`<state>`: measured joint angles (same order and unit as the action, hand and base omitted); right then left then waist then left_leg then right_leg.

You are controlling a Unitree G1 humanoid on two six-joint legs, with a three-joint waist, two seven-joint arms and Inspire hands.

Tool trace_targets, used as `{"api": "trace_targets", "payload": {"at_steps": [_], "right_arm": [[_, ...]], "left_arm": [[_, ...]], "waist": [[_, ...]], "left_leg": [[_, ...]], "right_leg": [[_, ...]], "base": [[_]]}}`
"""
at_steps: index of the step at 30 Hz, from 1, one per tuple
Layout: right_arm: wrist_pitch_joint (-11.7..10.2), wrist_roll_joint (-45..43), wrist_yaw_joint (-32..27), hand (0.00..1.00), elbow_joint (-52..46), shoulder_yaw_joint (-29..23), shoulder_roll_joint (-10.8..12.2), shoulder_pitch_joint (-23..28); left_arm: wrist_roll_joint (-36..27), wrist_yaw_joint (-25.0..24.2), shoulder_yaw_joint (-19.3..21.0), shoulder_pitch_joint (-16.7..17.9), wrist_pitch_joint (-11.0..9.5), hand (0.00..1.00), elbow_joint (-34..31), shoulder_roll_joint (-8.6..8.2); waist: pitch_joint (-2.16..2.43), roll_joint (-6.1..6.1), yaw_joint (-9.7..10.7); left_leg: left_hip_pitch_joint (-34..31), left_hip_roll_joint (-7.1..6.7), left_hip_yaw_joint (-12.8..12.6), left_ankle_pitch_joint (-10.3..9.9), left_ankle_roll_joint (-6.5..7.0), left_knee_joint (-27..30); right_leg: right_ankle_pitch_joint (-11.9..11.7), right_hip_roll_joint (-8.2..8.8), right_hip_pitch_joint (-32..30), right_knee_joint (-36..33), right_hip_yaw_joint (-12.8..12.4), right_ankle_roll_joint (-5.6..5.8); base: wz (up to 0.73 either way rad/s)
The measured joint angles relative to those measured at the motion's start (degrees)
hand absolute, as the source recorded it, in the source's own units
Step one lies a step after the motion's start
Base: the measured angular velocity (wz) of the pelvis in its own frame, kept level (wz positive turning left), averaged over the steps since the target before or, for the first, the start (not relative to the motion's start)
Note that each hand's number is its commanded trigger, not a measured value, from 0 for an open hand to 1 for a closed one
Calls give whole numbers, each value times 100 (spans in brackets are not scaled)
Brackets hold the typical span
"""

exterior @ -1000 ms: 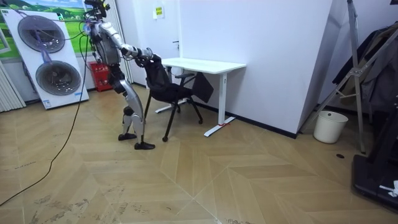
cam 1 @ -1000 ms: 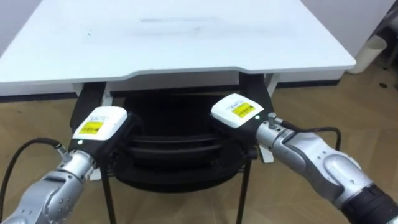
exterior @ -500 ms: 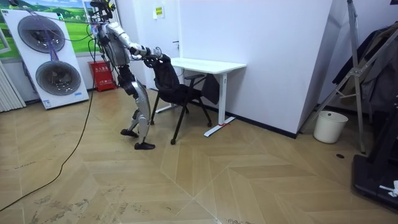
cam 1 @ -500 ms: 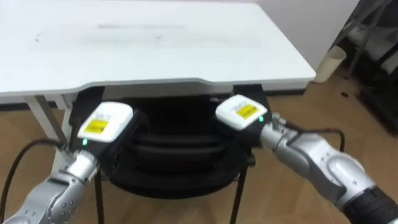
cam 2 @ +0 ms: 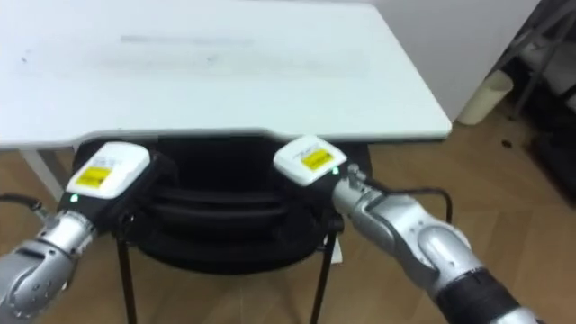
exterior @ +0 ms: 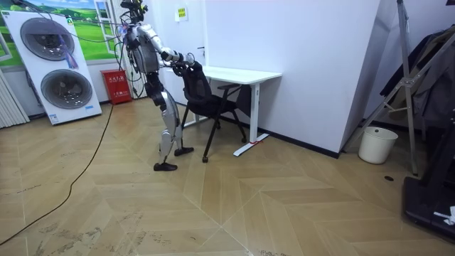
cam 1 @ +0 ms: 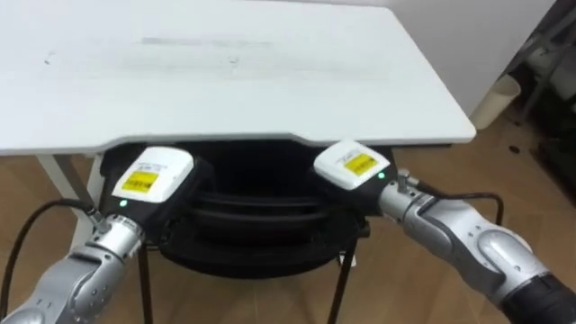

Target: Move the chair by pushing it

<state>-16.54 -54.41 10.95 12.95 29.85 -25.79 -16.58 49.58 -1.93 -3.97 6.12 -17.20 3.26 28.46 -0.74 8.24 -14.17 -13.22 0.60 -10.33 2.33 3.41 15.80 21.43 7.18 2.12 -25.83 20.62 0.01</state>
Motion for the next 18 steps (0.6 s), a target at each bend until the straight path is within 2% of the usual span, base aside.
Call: {"api": "trace_targets", "payload": {"at_steps": [1,2,3,4,5,6,7,8,9,10,11,12,13,14,15,16,17,18], "right_arm": [[-1,9,55,100,-70,0,-11,23],[-5,37,143,100,-204,0,-65,58],[-11,88,178,100,-237,1,-87,95],[-16,158,200,100,-209,9,-92,127],[-18,194,229,100,-201,8,-102,127],[-50,262,243,100,-166,13,-156,128],[-52,297,240,100,-99,13,-164,128],[-50,295,233,100,-58,12,-153,127],[-33,279,173,100,7,12,-139,123],[-19,271,166,100,47,12,-137,76],[-19,272,166,100,61,12,-138,59],[-15,272,140,100,63,7,-138,54],[-7,268,106,100,102,7,-110,51],[-7,254,83,90,154,7,-74,44],[1,207,46,31,261,9,36,33],[-4,198,9,31,315,9,84,-3],[-28,199,1,0,309,9,77,-61],[-11,201,-83,0,296,1,86,-147]], "left_arm": [[-19,-28,32,27,-12,100,-32,6],[-42,-113,71,29,-55,100,-90,42],[-44,-165,76,19,-74,100,-121,67],[-43,-212,55,16,-79,100,-123,76],[-53,-217,50,20,-104,100,-131,97],[-77,-224,35,48,-172,100,-137,129],[-75,-236,10,48,-178,100,-131,92],[-62,-244,-3,37,-177,100,-120,73],[-27,-263,-4,3,-175,100,-99,46],[-7,-275,-7,-44,-174,100,-74,16],[-7,-281,-14,-58,-173,100,-71,3],[-8,-293,-12,-39,-165,100,-118,-2],[-9,-304,-9,-15,-165,100,-166,36],[9,-314,-5,-15,-164,100,-169,45],[70,-312,-5,-34,-132,100,-162,58],[118,-311,-2,-99,-105,100,-159,75],[99,-293,26,-99,-105,65,-191,101],[9,-218,76,-54,-108,33,-265,180]], "waist": [[12,27,6],[-1,83,16],[-11,121,34],[-1,146,56],[-5,154,69],[-13,156,95],[-22,160,107],[-20,156,106],[-32,141,81],[-34,138,49],[-44,105,12],[-31,-15,-62],[-23,-113,-205],[-22,-116,-235],[29,25,-191],[34,174,-143],[6,118,-191],[-38,-42,-216]], "left_leg": [[6,-48,2,-29,38,0],[7,-129,-3,-102,107,52],[-3,-192,12,-226,142,205],[9,-259,32,-373,183,369],[9,-289,36,-448,220,438],[-1,-376,96,-584,246,617],[-3,-427,115,-650,255,727],[-3,-430,121,-656,251,754],[-6,-449,163,-637,149,775],[-15,-439,174,-637,79,815],[-43,-415,183,-665,45,895],[-189,-305,275,-816,-79,1231],[-227,-281,441,-869,-101,1305],[-215,-345,585,-844,-134,1208],[-151,-541,928,-692,-361,802],[-127,-521,900,-718,-362,737],[-120,-317,793,-816,-268,1081],[-164,-65,762,-1105,-141,1394]], "right_leg": [[29,54,2,-23,15,37],[100,166,2,-124,44,101],[148,248,64,-187,81,158],[194,329,129,-269,95,221],[231,379,145,-348,91,255],[294,491,149,-530,94,300],[365,584,142,-641,98,308],[380,596,141,-649,98,289],[362,608,115,-634,88,303],[329,681,100,-631,193,315],[315,714,100,-630,261,331],[317,721,121,-633,423,340],[308,603,131,-623,431,326],[290,553,119,-551,395,294],[213,471,96,-238,336,172],[56,565,119,32,580,90],[-6,586,126,41,721,119],[-91,541,126,-20,873,273]], "base": [[7],[15],[17],[11],[0],[-5],[-7],[-12],[-19],[-26],[-44],[-64],[-63],[-30],[15],[10],[-25],[-46]]}}
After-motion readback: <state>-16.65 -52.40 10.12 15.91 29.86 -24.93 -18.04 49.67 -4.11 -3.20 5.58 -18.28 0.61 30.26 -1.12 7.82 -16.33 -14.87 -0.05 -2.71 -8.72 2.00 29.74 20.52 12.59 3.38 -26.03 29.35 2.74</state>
